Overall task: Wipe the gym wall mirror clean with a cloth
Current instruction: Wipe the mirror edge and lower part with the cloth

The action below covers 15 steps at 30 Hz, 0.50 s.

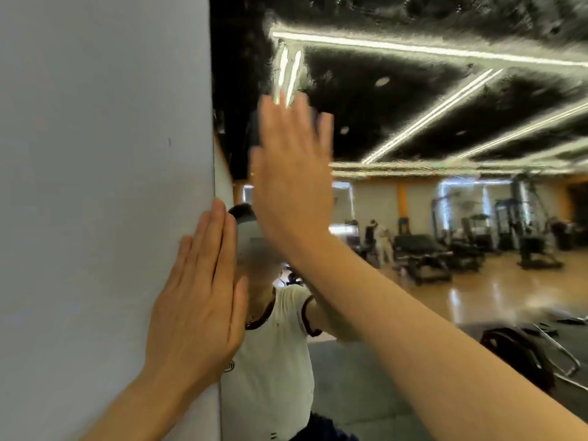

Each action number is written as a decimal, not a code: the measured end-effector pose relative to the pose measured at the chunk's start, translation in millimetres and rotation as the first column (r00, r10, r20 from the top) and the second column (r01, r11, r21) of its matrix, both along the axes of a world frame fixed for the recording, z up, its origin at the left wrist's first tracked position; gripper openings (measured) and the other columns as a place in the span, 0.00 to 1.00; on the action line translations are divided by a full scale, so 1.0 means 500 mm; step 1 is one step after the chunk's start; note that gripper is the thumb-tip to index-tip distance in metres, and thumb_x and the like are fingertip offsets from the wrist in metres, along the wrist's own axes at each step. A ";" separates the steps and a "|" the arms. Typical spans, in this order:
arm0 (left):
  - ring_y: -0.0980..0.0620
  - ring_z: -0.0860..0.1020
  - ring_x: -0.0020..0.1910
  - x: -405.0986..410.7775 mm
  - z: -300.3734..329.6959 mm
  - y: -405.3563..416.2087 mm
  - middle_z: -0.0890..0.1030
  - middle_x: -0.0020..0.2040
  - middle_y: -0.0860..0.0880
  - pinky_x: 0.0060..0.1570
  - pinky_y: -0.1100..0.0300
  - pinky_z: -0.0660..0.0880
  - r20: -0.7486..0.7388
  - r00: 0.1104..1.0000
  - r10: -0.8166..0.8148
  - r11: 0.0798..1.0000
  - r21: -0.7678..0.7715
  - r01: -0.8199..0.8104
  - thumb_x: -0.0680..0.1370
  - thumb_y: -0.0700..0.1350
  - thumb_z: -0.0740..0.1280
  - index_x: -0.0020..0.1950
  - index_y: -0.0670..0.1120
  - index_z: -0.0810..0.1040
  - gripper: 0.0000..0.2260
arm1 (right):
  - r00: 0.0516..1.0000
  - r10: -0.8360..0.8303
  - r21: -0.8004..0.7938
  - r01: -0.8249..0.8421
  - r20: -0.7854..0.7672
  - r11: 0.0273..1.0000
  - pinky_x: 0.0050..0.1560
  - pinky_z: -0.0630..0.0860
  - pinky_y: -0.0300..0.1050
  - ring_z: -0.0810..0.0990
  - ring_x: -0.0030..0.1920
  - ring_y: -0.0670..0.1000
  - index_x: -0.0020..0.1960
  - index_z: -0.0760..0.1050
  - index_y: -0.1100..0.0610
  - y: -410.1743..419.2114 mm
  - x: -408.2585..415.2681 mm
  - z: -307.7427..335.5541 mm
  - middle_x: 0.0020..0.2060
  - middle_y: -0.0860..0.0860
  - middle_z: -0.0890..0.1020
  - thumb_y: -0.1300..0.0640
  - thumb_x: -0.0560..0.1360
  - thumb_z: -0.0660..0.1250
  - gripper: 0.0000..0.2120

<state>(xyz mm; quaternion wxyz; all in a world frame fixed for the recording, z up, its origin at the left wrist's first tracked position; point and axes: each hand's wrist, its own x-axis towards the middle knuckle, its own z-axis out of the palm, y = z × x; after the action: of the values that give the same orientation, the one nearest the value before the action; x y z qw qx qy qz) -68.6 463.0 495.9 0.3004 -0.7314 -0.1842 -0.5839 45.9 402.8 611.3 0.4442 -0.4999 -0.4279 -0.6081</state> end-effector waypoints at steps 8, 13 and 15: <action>0.44 0.49 0.82 -0.001 -0.002 -0.001 0.50 0.83 0.40 0.80 0.54 0.42 0.003 1.000 0.019 1.000 0.011 -0.019 0.83 0.48 0.50 0.82 0.37 0.51 0.29 | 0.972 0.004 -0.008 -0.006 -0.233 1.000 0.79 0.41 0.58 0.52 0.81 0.56 0.81 0.54 0.59 -0.115 0.200 0.010 0.81 0.57 0.56 0.54 0.84 0.48 0.26; 0.44 0.50 0.81 0.002 -0.001 0.001 0.52 0.82 0.38 0.80 0.54 0.43 0.025 1.000 0.001 1.000 0.022 -0.002 0.84 0.49 0.49 0.81 0.36 0.53 0.28 | 0.903 -0.021 0.043 0.044 -0.429 0.998 0.79 0.40 0.59 0.47 0.81 0.56 0.82 0.49 0.60 -0.108 0.164 0.021 0.82 0.56 0.51 0.52 0.84 0.43 0.28; 0.44 0.52 0.81 0.004 -0.002 0.003 0.53 0.82 0.39 0.79 0.53 0.45 0.033 0.999 -0.016 1.000 0.017 0.016 0.84 0.49 0.49 0.81 0.36 0.54 0.28 | 0.973 -0.054 -0.023 0.050 -0.223 0.998 0.79 0.38 0.57 0.47 0.81 0.55 0.82 0.49 0.58 -0.051 0.065 0.028 0.82 0.55 0.51 0.51 0.85 0.44 0.27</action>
<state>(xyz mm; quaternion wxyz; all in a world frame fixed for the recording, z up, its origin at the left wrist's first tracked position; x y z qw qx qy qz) -66.8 464.7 494.7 0.2987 -0.7205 -0.1784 -0.5998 78.6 377.3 625.1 0.4692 -0.5798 -0.3671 -0.5558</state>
